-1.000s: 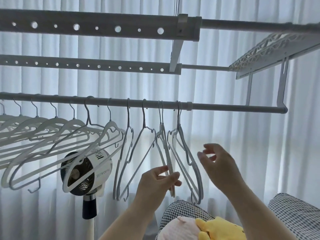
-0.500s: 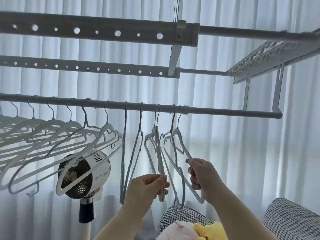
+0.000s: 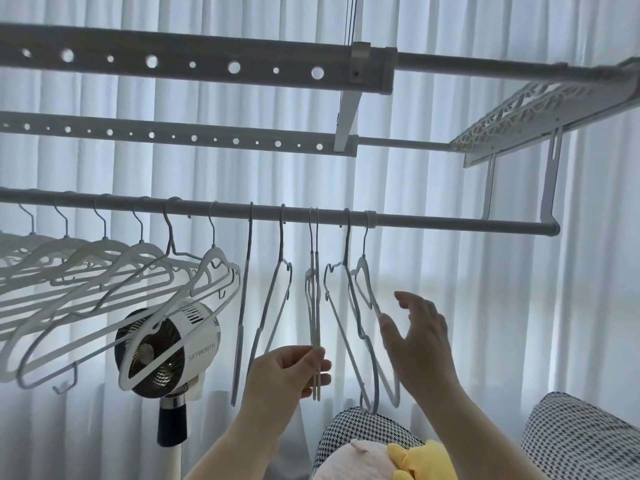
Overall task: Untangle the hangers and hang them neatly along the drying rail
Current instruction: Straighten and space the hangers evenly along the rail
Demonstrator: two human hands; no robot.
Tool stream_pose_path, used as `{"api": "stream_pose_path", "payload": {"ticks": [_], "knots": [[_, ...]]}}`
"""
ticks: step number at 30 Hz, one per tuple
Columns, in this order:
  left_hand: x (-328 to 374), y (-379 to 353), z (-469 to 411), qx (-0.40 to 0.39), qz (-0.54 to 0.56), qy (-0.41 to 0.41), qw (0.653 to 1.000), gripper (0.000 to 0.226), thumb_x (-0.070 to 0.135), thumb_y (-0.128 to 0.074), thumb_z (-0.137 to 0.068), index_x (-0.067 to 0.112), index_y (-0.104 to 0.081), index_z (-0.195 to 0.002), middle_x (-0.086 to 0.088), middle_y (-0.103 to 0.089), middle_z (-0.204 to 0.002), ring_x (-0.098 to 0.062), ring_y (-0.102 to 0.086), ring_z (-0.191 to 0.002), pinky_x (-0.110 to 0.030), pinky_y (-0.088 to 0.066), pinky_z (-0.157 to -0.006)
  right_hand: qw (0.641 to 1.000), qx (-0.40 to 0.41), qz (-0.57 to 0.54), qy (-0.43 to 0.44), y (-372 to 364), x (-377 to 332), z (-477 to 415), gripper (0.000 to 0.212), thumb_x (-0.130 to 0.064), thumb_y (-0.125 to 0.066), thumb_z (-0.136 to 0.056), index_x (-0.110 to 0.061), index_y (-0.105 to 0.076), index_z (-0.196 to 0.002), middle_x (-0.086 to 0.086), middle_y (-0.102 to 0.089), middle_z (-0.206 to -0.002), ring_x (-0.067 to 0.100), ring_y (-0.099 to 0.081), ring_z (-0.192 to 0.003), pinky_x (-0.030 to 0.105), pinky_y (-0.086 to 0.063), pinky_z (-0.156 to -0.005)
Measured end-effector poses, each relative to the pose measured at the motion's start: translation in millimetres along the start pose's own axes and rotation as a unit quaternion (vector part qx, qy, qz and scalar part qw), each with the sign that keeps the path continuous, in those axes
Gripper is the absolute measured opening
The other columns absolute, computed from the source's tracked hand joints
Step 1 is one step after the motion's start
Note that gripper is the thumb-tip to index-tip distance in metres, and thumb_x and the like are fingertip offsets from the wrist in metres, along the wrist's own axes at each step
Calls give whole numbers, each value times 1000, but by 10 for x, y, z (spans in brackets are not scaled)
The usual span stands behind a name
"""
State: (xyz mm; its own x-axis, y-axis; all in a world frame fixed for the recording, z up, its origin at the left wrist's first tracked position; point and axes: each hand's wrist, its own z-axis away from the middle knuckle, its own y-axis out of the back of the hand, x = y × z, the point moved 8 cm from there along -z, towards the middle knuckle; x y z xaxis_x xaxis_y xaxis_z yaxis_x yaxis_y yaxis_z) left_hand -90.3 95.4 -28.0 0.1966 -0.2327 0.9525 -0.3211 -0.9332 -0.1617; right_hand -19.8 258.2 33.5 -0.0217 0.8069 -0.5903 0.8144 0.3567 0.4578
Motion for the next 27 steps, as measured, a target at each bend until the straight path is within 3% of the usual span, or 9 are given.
{"api": "stream_pose_path", "payload": {"ticks": [3, 9, 11, 15, 19, 27], "knots": [[18, 28, 8, 3, 5, -4, 1000, 11, 10, -63, -82, 13, -66, -71, 4, -70, -53, -5, -66, -48, -31, -51, -72, 992, -33, 102, 68, -48, -228, 47, 34, -34, -41, -94, -23, -48, -125, -11, -55, -125, 12, -38, -125, 23, -21, -100], [83, 97, 30, 9, -13, -20, 1000, 16, 6, -63, -82, 13, -65, -68, 5, -69, -48, -2, -65, -46, -29, -50, -70, 973, -101, 204, 46, -313, -319, 42, 41, -39, -38, -93, -19, -43, -128, -4, -59, -121, 19, -40, -124, 33, -23, -102], [88, 117, 31, 9, -10, -15, 1000, 16, 5, -63, -82, 12, -65, -68, 5, -68, -48, -2, -64, -45, -29, -50, -69, 971, -106, 211, 41, -353, -339, 48, 39, -38, -37, -93, -18, -45, -125, -3, -61, -118, 20, -40, -123, 33, -24, -101], [76, 174, 15, 0, -8, 1, 1000, 13, 8, -62, -83, 12, -64, -71, 6, -69, -49, -4, -64, -49, -29, -50, -72, 971, -93, 217, 43, -359, -423, 58, 45, -46, -36, -93, -21, -48, -128, -1, -51, -130, 21, -36, -126, 34, -24, -104], [75, 201, -3, -6, -11, 9, 1000, 15, 8, -60, -84, 11, -65, -71, 6, -69, -52, -5, -64, -52, -28, -49, -72, 962, -138, 234, 8, -478, -376, 46, 53, -54, -39, -88, -16, -51, -123, 3, -50, -130, 23, -35, -127, 35, -24, -105], [126, 256, -28, 9, -36, -11, 999, 14, 10, -62, -84, 11, -65, -70, 7, -66, -50, -10, -60, -59, -25, -48, -67, 973, -127, 192, -3, -556, -432, 45, 47, -39, -46, -86, -18, -42, -127, 2, -45, -131, 22, -33, -128, 33, -24, -105]]}}
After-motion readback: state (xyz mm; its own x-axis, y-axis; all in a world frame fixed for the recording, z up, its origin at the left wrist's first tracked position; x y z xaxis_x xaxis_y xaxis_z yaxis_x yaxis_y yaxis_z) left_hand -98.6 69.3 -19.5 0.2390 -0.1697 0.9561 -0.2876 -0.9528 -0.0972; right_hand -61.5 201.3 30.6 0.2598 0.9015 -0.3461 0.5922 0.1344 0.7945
